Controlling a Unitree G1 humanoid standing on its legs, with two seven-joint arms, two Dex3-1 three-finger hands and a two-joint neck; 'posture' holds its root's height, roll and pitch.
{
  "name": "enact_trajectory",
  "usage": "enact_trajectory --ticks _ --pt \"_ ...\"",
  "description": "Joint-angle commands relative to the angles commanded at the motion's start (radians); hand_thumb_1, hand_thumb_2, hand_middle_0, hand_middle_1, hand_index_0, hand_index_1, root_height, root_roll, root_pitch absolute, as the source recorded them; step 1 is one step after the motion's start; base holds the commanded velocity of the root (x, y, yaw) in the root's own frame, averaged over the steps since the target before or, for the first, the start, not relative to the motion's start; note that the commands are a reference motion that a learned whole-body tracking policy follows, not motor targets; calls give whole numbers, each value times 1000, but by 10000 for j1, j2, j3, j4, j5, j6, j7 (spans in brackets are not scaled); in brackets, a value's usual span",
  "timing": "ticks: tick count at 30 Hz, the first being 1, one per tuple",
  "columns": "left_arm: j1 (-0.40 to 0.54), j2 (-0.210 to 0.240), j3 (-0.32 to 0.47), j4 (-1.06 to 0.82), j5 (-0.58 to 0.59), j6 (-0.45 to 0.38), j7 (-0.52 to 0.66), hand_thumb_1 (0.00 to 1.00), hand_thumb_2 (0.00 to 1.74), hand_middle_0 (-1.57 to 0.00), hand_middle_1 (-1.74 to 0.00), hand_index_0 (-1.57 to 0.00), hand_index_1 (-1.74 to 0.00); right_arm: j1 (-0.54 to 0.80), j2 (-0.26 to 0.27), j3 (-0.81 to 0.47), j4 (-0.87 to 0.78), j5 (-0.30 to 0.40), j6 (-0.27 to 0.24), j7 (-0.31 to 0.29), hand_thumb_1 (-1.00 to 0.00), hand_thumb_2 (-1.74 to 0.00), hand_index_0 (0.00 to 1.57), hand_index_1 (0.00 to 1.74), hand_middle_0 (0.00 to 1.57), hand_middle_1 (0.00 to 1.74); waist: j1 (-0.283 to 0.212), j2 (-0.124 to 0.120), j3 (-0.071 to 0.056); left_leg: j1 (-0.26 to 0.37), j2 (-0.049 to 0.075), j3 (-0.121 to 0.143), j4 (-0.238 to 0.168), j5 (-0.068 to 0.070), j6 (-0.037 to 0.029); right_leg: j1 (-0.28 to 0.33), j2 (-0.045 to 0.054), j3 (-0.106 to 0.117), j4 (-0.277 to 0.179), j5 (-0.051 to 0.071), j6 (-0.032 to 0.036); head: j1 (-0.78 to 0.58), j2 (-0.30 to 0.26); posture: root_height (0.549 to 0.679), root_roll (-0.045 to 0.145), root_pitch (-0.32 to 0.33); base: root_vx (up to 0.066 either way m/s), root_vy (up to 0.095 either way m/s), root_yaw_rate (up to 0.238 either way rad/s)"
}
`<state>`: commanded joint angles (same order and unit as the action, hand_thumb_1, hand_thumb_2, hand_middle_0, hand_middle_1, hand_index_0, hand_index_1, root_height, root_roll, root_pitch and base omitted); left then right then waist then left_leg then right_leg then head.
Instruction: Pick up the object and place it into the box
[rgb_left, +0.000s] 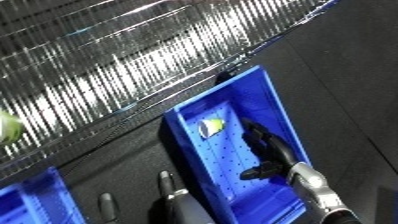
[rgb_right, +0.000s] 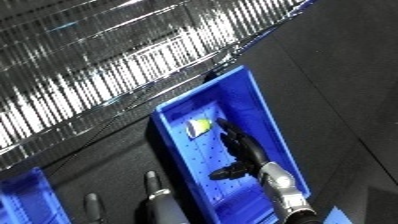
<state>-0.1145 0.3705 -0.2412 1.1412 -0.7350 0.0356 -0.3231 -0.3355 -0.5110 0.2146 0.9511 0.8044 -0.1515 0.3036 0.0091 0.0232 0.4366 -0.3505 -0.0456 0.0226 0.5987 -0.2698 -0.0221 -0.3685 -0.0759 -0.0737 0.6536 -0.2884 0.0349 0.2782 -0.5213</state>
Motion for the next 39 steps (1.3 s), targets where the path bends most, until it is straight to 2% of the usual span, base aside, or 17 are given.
enact_trajectory --ticks 5,9,12,16,20,27,31,32,34,36,37,39 --pt "-312 41 -64 333 262 75 27 0 0 0 0 0 0 -455 255 420 365 -725 526 -104 0 0 0 0 0 0 252 -39 -68 11 41 -139 -162 201 -33 121 -57 -153 -40 -47 53 -1590 275 650 64 1 8 -24 193" --pt "-426 83 -81 520 576 -22 -120 0 0 0 0 0 0 -642 392 650 704 -1153 881 -234 0 0 0 0 0 0 474 -29 -144 -26 52 -246 -297 387 -71 134 -159 -307 29 -86 90 -2640 477 650 62 1 16 -13 301" --pt "-457 120 -127 553 823 -118 -225 0 0 0 0 0 0 -648 486 779 837 -1236 1065 -449 0 0 0 0 0 0 633 -28 -173 -97 34 -318 -277 448 -88 129 -250 -431 48 -59 135 -3230 606 650 62 0 23 -20 363" --pt "-463 110 -238 514 920 -258 -249 0 0 0 0 0 0 -520 634 878 936 -1156 1151 -719 0 0 0 0 0 0 803 -22 -157 -233 -10 -397 -79 404 -74 81 -347 -541 102 -17 183 -4111 825 650 61 -3 25 -5 246" --pt "-430 102 -251 414 798 -452 -163 0 0 0 0 0 0 -310 770 913 1059 -1151 1148 -883 0 0 0 0 0 0 937 -9 -116 -362 -56 -451 155 320 -31 31 -417 -620 155 8 217 -4997 1221 649 60 -4 23 22 136" --pt "-366 242 -51 -226 362 -1152 -79 0 0 0 0 0 0 -24 855 953 1511 -1052 1020 -856 0 0 0 0 0 0 1176 -13 -5 -615 -93 -522 520 198 49 -115 -495 -764 356 21 262 -5524 1556 646 52 -4 2 28 68" --pt "-232 453 -85 -1713 5 -1959 129 0 0 0 0 0 0 212 892 861 1760 -805 839 -788 0 0 0 0 0 0 1412 -37 125 -783 -93 -588 635 162 78 -244 -570 -893 565 16 303 -5153 1706 644 45 -3 -1 0 104" --pt "-232 453 -85 -1713 5 -1959 129 0 0 0 0 0 0 212 892 861 1760 -805 839 -788 0 0 0 0 0 0 1412 -37 125 -783 -93 -588 635 162 78 -244 -570 -893 565 16 303 -5153 1706 644 45 -3 0 -11 128" --pt "76 739 -228 -3577 -309 -2383 364 0 0 0 0 0 0 397 886 741 1865 -473 689 -765 0 0 0 0 0 0 1634 -33 248 -881 -128 -679 581 187 89 -312 -634 -1019 637 37 332 -4643 1870 643 41 2 -7 -27 176" --pt "175 856 -275 -4169 -432 -2514 389 0 0 0 0 0 0 441 866 700 1883 -356 667 -759 0 0 0 0 0 0 1702 -26 287 -906 -145 -715 545 199 92 -330 -655 -1058 643 47 338 -4515 1906 643 41 4 -11 -31 199" --pt "385 1135 -328 -5390 -678 -2730 415 0 0 0 0 0 0 512 808 616 1927 -107 645 -729 0 0 0 0 0 0 1833 -14 364 -964 -190 -784 488 214 96 -366 -705 -1147 644 70 345 -4109 1921 644 40 9 -22 -42 220" --pt "521 1391 -311 -6446 -889 -2886 393 0 0 0 0 0 0 556 754 536 2001 150 636 -698 0 0 0 0 0 0 1948 -1 437 -1033 -240 -840 482 201 95 -410 -763 -1236 665 84 347 -3775 1948 644 39 13 -23 -47 233"
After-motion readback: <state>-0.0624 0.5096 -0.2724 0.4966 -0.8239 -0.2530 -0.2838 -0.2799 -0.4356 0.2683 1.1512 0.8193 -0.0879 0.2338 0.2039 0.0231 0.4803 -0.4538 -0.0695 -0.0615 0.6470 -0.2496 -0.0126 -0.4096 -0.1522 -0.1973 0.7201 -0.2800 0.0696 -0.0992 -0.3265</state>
